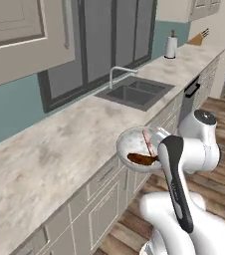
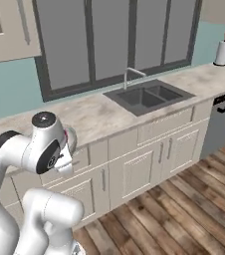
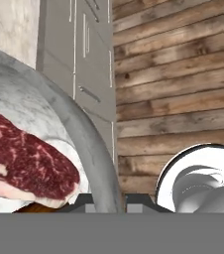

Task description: Place the bowl with the sweet potato and broccoli on the top shelf of the fridge. Place the bowl with the chicken drumstick and steak on the second highest shelf of the fridge.

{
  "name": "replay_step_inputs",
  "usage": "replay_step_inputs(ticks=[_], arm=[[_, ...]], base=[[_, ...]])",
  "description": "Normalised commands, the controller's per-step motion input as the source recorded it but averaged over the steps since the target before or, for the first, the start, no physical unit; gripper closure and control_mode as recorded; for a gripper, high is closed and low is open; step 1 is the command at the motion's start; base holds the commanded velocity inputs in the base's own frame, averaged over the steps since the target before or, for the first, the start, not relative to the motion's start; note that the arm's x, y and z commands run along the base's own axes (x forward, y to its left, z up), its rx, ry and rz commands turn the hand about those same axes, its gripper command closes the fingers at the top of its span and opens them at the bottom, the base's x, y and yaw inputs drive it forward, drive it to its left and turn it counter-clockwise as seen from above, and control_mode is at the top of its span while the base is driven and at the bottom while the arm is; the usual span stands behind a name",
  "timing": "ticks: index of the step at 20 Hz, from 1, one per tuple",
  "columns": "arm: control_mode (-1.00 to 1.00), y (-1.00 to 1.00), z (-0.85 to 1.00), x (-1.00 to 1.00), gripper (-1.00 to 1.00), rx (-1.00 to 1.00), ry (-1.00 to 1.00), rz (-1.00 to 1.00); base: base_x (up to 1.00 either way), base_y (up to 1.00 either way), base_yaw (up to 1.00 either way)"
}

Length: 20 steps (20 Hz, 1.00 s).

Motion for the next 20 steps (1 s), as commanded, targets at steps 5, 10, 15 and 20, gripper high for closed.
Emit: replay_step_inputs(ticks=[5,10,15,20], arm=[[1.00,0.00,0.00,0.00,1.00,0.00,0.00,0.00],[1.00,0.00,0.00,0.00,1.00,0.00,0.00,0.00],[1.00,0.00,0.00,0.00,1.00,0.00,0.00,0.00],[1.00,0.00,0.00,0.00,1.00,0.00,0.00,0.00]], base=[[0.00,-0.60,-0.72],[0.00,-0.65,-0.72],[0.21,-0.74,-0.65],[0.94,-0.82,-0.29]])
